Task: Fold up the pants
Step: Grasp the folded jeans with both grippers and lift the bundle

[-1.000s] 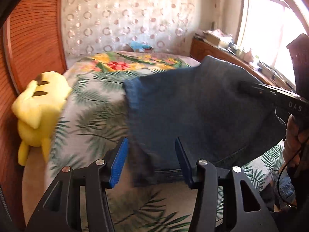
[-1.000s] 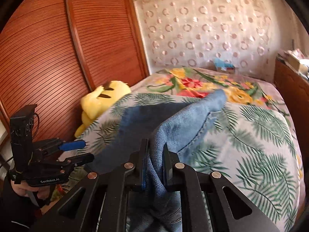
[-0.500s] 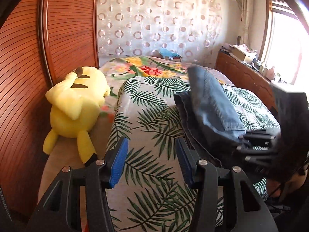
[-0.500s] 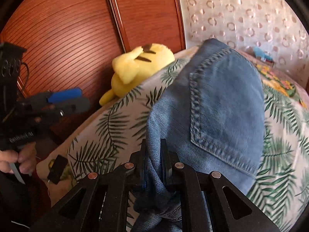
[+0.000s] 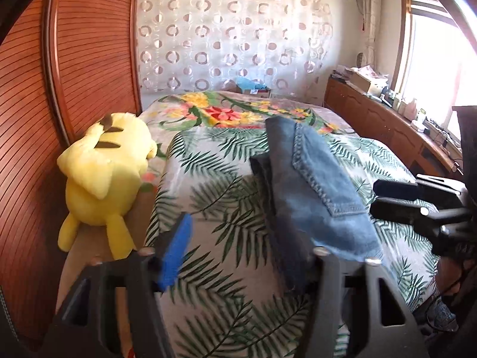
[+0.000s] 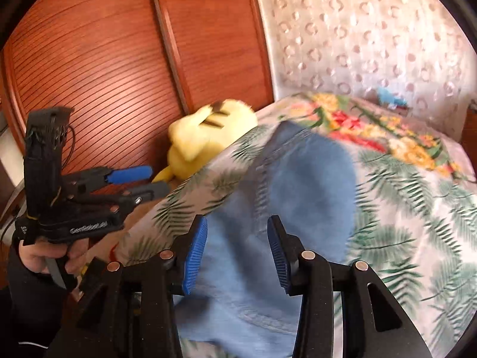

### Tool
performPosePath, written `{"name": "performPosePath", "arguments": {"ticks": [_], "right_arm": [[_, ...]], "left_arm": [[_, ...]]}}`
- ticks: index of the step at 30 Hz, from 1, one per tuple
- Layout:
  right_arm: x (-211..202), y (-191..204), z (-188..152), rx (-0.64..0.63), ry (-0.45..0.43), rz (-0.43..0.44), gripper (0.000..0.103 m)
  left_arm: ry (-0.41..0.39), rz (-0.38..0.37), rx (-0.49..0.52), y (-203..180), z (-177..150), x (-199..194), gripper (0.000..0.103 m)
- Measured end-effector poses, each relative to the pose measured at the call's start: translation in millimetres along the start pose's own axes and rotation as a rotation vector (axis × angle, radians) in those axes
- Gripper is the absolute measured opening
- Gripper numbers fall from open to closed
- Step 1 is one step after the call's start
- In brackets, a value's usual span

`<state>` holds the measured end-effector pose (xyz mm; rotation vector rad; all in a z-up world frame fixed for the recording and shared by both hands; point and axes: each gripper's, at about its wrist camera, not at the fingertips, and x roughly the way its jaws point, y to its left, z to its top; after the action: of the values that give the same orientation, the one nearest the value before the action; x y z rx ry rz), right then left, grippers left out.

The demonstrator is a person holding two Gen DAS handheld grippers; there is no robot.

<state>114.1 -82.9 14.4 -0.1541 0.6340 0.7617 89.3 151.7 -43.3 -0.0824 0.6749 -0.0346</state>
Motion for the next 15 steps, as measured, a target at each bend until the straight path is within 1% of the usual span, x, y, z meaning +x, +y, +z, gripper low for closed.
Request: {"name": "performPosePath", "arguments": {"ticks": [1,2,6,9,10,15], "right_arm": [[-7,-3,-7,-0.001,-0.008,-0.022,0.044],[-11,-8,-7,-0.003,-0.01,-0.041,0.044],[-1,-36,-8,0.002,-0.001,-0.094,0.046],[12,-49,-4,0.005,0.009,-0.119,0.052],[25,-50,0,0.007,0.016,-0.126,0.054],[51,-63,20,0.023,0.059,-0.114,0.056]], "left_arm": [[-0.005,-0.009,0.007,-4,4,2,0.078],[-0.008,-0.016,0.013,-7,7,6,0.078],[0.004,-0.027,0.059,-22,20,24,0.079],[0.021,-0.031,0.08,-29,30,42,0.079],[0.032,-0.035,0.083,-31,34,50,0.079],[0.066,-0.045,0.102,-38,50,80,0.078]]}}
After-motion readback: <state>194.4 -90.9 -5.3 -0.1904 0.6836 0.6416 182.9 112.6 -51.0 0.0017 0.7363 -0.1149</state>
